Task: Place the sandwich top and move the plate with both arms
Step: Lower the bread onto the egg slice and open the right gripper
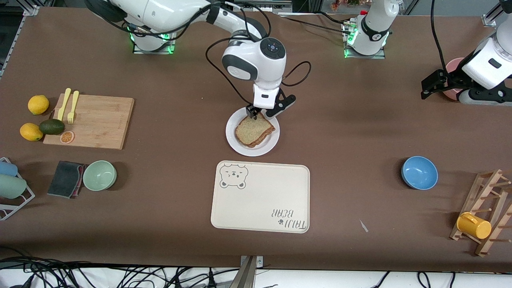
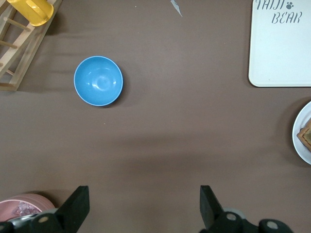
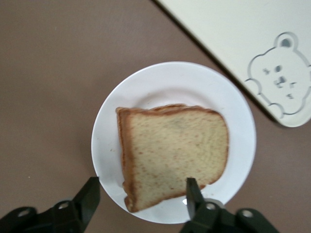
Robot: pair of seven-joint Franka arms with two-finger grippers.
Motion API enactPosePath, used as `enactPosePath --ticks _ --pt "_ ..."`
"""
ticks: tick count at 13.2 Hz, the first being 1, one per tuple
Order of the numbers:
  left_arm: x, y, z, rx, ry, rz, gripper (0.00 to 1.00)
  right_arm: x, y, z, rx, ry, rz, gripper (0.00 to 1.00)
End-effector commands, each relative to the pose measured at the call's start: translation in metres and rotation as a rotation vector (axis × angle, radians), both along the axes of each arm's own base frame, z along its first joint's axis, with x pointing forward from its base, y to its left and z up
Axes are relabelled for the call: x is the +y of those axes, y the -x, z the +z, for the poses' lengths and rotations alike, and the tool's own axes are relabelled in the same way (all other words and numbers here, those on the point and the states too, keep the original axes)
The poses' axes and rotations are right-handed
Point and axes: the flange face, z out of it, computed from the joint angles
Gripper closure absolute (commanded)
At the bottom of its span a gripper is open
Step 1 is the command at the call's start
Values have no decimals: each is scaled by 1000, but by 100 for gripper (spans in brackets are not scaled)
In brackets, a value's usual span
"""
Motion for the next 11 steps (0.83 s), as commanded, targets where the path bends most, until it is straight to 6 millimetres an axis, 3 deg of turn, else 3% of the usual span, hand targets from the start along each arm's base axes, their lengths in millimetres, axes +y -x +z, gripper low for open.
enactPosePath --ticks 1,3,5,8,11 --pt "-1 3 3 4 22 7 0 -74 -46 75 10 -7 15 0" --pt "-1 2 2 5 22 7 0 -144 -70 109 -14 9 -69 0" --pt "-1 1 0 10 22 2 0 -217 -93 122 -55 50 -157 0" --pt "-7 -2 -11 40 21 -15 0 -280 -91 158 -26 -6 -283 0" --pt "-15 2 -17 91 42 -26 0 -370 -101 184 12 -35 -421 0"
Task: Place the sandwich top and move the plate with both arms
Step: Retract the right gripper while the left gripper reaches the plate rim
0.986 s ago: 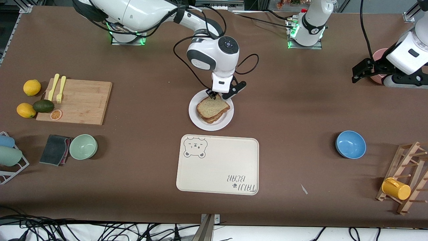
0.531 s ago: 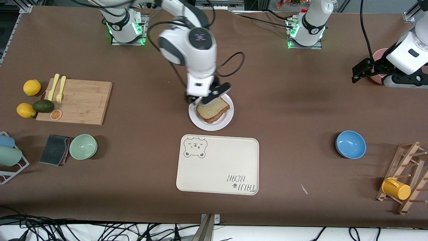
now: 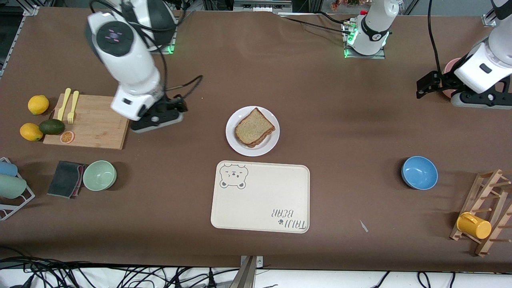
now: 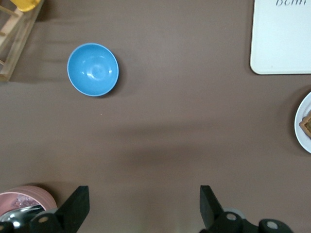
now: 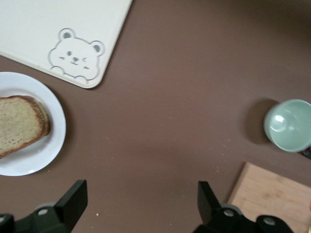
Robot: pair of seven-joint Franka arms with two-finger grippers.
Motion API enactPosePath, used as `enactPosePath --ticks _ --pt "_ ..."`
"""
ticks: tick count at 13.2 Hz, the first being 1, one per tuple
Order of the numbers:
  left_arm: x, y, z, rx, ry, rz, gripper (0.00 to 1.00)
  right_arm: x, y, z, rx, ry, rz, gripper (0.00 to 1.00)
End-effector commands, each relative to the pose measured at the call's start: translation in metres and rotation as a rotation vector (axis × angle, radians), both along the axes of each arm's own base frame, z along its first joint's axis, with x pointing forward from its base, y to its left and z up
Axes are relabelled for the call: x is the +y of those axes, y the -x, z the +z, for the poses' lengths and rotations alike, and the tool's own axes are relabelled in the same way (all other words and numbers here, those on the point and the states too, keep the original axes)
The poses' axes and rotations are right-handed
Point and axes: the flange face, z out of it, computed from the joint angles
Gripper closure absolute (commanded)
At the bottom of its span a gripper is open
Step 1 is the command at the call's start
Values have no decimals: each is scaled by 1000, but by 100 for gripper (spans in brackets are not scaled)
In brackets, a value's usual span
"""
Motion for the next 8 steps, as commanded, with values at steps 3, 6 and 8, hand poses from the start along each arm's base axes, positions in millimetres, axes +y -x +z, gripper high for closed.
enactPosePath --ticks 3,6,8 --pt "-21 2 -8 56 107 -15 0 -113 16 31 46 -6 -181 0" --pt "-41 8 -12 101 165 -35 0 -154 15 42 120 3 -272 0" --pt "-49 3 -37 166 206 -40 0 -188 2 63 98 -45 -331 0"
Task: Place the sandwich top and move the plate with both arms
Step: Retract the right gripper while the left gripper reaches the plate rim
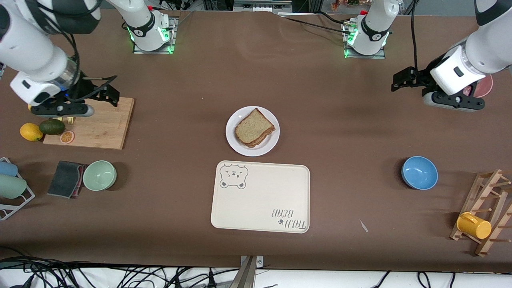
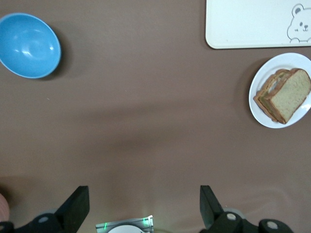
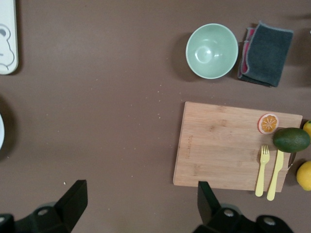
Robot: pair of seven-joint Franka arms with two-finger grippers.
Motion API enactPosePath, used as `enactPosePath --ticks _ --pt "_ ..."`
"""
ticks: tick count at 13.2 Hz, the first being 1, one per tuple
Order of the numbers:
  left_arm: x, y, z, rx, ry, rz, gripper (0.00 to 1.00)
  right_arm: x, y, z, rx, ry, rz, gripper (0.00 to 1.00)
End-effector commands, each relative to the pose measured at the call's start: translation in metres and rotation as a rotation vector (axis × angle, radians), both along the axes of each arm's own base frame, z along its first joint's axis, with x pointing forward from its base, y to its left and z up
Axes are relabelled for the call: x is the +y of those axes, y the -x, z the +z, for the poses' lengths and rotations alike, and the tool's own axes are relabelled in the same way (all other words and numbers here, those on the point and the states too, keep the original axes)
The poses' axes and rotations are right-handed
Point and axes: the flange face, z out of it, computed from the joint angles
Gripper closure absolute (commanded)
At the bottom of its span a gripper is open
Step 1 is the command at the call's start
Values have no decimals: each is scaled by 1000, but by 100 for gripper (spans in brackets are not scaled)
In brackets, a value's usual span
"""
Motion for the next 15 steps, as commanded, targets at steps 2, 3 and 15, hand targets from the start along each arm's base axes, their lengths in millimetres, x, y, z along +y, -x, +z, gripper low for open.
enactPosePath --ticks 2,3,15 --pt "-28 -22 -48 94 155 15 0 -40 -10 35 -41 -123 -112 0" --pt "-30 -33 -68 96 167 24 0 -51 -12 42 -54 -178 -145 0" --pt "-166 -74 -267 152 389 110 0 -51 -45 72 -115 -66 -67 0"
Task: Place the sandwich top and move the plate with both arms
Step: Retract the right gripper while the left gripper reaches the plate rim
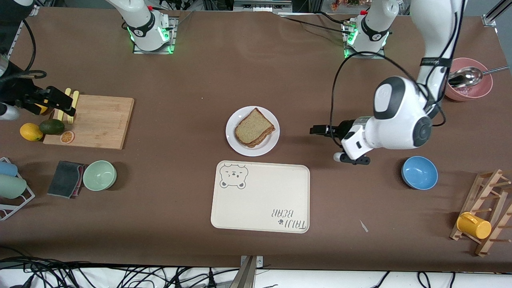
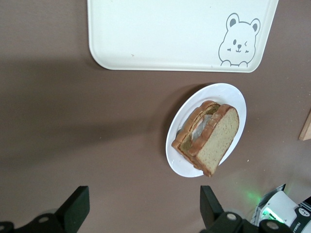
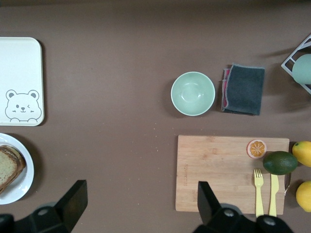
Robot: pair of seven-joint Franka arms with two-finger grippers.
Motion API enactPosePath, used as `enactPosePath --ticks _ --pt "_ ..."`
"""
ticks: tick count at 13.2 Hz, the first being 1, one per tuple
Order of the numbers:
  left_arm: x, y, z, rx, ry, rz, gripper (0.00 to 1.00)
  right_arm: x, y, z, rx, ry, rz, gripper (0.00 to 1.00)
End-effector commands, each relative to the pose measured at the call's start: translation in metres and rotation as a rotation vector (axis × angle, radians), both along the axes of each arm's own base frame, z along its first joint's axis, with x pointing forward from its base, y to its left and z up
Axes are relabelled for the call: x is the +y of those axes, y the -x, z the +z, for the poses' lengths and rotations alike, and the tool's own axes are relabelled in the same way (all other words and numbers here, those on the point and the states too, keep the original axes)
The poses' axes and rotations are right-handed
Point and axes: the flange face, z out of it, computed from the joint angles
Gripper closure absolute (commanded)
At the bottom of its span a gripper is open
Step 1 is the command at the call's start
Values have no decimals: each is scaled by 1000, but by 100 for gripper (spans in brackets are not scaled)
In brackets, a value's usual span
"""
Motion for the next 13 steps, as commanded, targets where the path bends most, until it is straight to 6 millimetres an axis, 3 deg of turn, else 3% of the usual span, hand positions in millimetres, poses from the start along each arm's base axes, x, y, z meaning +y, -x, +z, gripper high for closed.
enactPosePath --ticks 1,5,7,10,12,13 --pt "-30 1 -37 13 79 -6 0 2 -3 7 -2 20 4 0" --pt "-37 1 -82 -32 219 -41 4 -7 -1 3 21 26 6 0" --pt "-36 -1 -94 -54 251 -26 6 -3 0 3 22 28 7 0" --pt "-44 8 -126 -64 338 -56 17 -8 -6 -4 10 30 8 0" --pt "-47 10 -132 -57 379 -22 19 -1 -6 2 -5 25 29 0" --pt "-59 14 -134 -60 376 -33 20 5 -5 3 -4 26 33 0"
